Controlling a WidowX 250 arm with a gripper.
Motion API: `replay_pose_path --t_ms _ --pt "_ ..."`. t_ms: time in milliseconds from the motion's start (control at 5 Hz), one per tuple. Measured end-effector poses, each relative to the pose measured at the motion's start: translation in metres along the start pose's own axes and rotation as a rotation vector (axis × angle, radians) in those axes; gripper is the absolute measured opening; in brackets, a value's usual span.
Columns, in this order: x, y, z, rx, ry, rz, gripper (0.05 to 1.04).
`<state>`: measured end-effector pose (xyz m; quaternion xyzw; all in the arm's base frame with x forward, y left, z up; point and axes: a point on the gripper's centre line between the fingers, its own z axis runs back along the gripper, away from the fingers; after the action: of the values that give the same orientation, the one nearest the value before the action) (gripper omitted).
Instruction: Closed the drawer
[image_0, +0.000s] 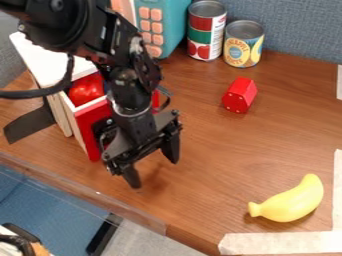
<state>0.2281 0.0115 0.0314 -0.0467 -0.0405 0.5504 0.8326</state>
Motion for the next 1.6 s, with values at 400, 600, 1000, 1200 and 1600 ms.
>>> replay_pose_path --t_ms 400,600,1000,1200,1600 --pt "0.017 0.0 0.002 0.037 -0.055 -0.011 1.001" --pt "0.026 0.0 0.005 0.043 -0.066 0.006 1.001" --pt "0.05 0.003 0.012 0.071 -0.096 0.043 1.001" --pt "0.057 0.006 0.012 0.102 -0.114 0.033 1.001" --pt "0.066 0.015 0.01 0.139 -0.126 0.064 1.001"
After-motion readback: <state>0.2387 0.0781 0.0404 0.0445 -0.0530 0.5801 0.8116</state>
